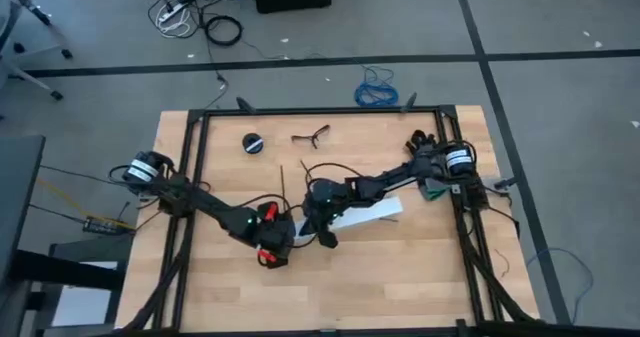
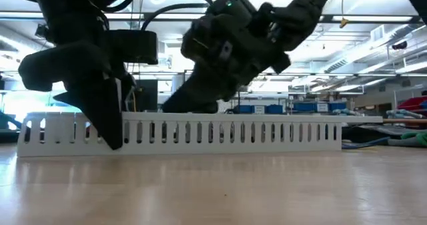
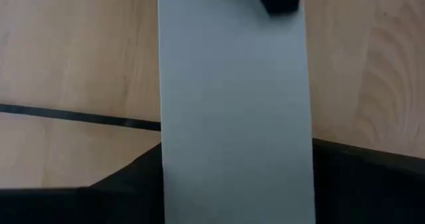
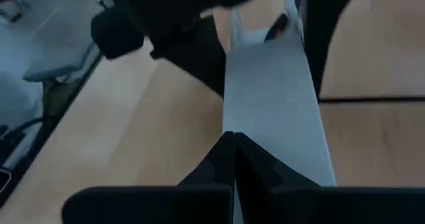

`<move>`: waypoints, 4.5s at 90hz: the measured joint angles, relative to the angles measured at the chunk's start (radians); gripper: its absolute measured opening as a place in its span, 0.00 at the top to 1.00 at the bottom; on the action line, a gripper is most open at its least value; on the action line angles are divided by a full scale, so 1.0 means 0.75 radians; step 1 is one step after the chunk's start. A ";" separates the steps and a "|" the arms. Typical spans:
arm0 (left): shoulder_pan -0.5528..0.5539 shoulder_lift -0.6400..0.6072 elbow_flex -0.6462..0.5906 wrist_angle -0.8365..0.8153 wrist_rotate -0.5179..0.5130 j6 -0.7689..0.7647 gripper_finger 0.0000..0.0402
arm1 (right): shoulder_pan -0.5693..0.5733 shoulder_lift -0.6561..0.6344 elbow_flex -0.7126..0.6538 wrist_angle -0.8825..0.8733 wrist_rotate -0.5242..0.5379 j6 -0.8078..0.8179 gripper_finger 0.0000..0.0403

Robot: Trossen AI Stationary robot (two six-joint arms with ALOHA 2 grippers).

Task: Ziptie cables
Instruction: Close the white cable duct

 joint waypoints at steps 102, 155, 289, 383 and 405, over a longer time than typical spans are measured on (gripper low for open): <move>-0.195 -0.206 -0.098 -0.192 -0.088 -0.203 0.24 | -0.025 -0.022 0.000 -0.058 0.047 0.115 1.00; -0.209 -0.245 -0.240 -0.007 -0.154 -0.207 0.35 | -0.009 -0.034 -0.001 -0.003 0.031 0.161 1.00; -0.195 -0.233 -0.240 0.038 -0.141 -0.184 0.44 | -0.018 -0.058 0.046 0.079 -0.093 0.072 1.00; -0.193 -0.233 -0.241 0.061 -0.130 -0.179 0.44 | -0.030 -0.086 0.100 -0.176 0.056 -0.011 1.00; -0.193 -0.233 -0.240 0.053 -0.130 -0.175 0.44 | -0.028 -0.139 0.104 -0.445 0.141 -0.006 1.00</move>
